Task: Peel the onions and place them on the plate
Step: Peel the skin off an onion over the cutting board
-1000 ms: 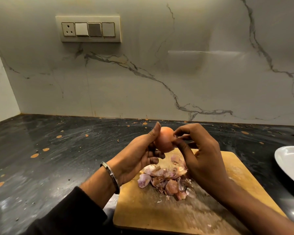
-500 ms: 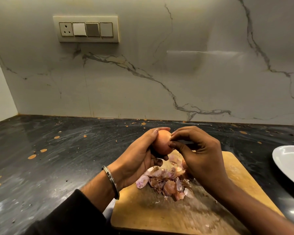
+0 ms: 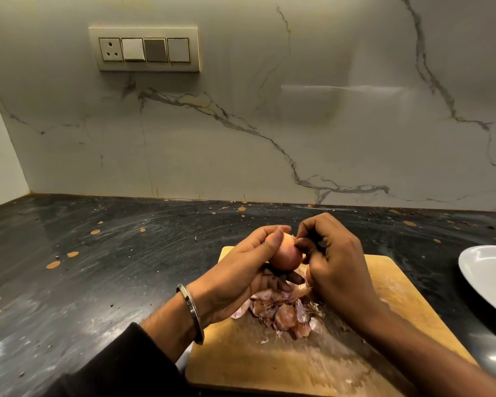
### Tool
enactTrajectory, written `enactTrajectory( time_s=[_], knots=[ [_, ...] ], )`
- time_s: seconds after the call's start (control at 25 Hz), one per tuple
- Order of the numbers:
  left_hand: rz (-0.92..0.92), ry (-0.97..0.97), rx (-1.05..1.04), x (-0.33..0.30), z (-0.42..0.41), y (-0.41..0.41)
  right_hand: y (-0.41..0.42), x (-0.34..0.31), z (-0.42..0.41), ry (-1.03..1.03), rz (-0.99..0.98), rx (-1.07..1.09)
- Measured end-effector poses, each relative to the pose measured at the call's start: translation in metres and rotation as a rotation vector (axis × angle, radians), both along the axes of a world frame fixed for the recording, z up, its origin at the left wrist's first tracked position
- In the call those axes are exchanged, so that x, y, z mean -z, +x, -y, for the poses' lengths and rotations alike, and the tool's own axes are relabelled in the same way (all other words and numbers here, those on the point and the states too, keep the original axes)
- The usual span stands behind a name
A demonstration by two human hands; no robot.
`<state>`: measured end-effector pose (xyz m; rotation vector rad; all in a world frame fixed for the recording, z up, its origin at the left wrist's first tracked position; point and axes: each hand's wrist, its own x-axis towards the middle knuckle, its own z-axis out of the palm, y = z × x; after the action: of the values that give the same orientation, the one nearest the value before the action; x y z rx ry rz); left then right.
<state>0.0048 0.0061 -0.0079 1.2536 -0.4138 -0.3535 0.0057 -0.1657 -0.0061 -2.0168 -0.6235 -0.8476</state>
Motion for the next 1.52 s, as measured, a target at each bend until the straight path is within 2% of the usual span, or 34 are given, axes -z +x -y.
enactTrajectory(
  time_s=[0.24,0.4,0.64,0.72,0.84,0.92,1.28,1.52],
  knots=[
    [-0.081,-0.172,-0.139,-0.006,-0.003,0.007,-0.005,0.001,-0.004,-0.08,0.036,-0.029],
    [-0.148,-0.172,-0.202,-0.007,-0.009,0.01,-0.008,0.002,-0.003,-0.026,-0.02,-0.143],
    [-0.13,-0.171,-0.218,-0.007,-0.007,0.011,-0.01,0.0,-0.003,-0.145,0.001,-0.16],
    [-0.112,-0.166,-0.204,-0.007,-0.009,0.011,-0.009,0.0,-0.002,-0.082,0.026,-0.115],
    [-0.082,-0.15,-0.171,-0.006,-0.009,0.01,-0.005,-0.001,0.001,0.066,-0.042,-0.079],
    [-0.073,-0.145,-0.15,-0.006,-0.008,0.009,-0.003,-0.001,0.0,0.095,-0.065,-0.083],
    [0.021,0.034,-0.146,-0.007,-0.008,0.004,-0.001,-0.001,0.001,0.165,-0.13,-0.206],
    [0.052,0.194,-0.156,-0.008,-0.006,0.0,-0.001,-0.005,0.004,0.106,-0.044,-0.196]
  ],
)
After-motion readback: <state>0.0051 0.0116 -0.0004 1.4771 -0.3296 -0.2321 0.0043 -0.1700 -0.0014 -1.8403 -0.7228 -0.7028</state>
